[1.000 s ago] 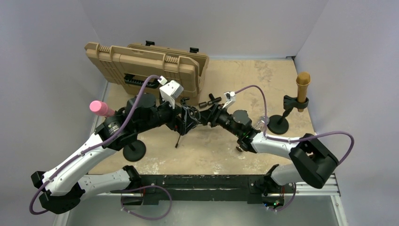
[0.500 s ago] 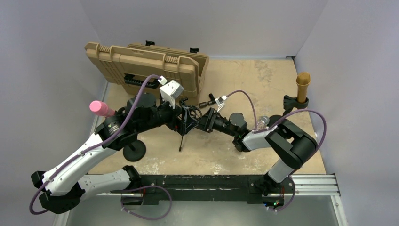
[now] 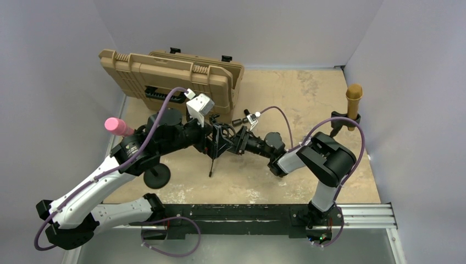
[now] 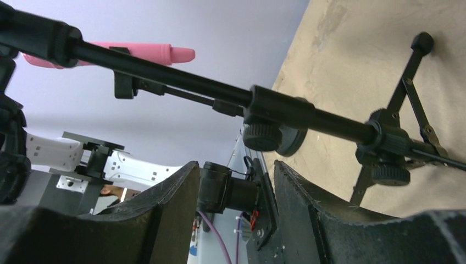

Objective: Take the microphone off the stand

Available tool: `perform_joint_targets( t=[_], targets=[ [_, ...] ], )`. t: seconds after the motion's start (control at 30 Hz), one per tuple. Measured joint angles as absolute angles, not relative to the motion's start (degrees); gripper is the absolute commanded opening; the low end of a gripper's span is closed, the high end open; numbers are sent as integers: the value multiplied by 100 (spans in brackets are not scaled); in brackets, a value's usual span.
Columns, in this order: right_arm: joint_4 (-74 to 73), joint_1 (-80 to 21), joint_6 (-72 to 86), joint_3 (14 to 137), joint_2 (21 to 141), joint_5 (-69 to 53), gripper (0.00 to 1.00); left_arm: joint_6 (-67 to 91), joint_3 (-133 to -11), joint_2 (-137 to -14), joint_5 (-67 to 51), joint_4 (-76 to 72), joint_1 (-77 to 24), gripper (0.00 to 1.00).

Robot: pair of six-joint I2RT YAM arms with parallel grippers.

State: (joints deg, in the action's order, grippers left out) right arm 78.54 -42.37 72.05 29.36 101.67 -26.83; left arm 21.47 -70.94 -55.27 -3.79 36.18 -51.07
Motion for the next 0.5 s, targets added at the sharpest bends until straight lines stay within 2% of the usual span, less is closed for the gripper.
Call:
perform_joint_targets(
  t=[0.5],
  targets=[
    [7623,-4128,7089,3494,10427,-2668,48,2010,-7249,-5269,-134,3830,-5107,98]
  ],
)
